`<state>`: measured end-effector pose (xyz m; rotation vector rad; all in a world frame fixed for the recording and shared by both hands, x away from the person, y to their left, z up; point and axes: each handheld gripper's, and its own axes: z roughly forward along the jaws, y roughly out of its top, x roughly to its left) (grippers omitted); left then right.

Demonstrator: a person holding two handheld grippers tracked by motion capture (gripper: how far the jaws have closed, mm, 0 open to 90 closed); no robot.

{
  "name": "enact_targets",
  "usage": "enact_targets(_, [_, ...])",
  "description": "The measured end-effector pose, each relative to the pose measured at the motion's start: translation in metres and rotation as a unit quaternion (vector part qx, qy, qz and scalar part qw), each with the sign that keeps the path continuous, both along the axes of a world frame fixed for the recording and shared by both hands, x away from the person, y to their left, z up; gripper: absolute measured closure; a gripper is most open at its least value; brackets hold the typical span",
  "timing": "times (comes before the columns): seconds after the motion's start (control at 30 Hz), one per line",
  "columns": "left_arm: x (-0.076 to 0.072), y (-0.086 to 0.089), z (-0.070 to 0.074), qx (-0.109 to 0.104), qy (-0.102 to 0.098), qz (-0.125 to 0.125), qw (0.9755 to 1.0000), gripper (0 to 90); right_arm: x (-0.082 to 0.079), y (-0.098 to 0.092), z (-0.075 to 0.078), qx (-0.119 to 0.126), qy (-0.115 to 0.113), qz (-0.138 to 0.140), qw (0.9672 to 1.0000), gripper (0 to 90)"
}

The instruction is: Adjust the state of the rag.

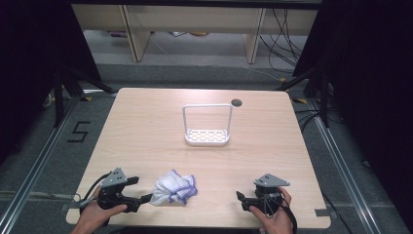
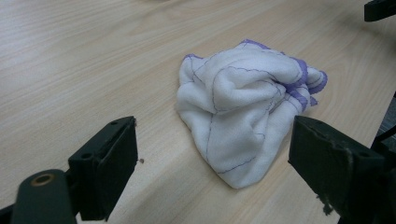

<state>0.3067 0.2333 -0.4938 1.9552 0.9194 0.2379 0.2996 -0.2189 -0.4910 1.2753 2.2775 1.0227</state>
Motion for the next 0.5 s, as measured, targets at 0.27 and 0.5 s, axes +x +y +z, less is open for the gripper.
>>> enact_targets(0.27, [0.001, 0.002, 0.003, -0.003, 0.004, 0.000, 1.0000, 15.1, 0.001, 0.002, -0.001, 0.008, 0.009, 0.002, 0.9999, 20.6])
enact_targets(0.5, [0.002, -0.013, 0.013, -0.023, -0.008, -0.025, 0.9994, 21.1, 0.001, 0.000, 0.000, -0.006, -0.004, -0.006, 1.0000, 21.2])
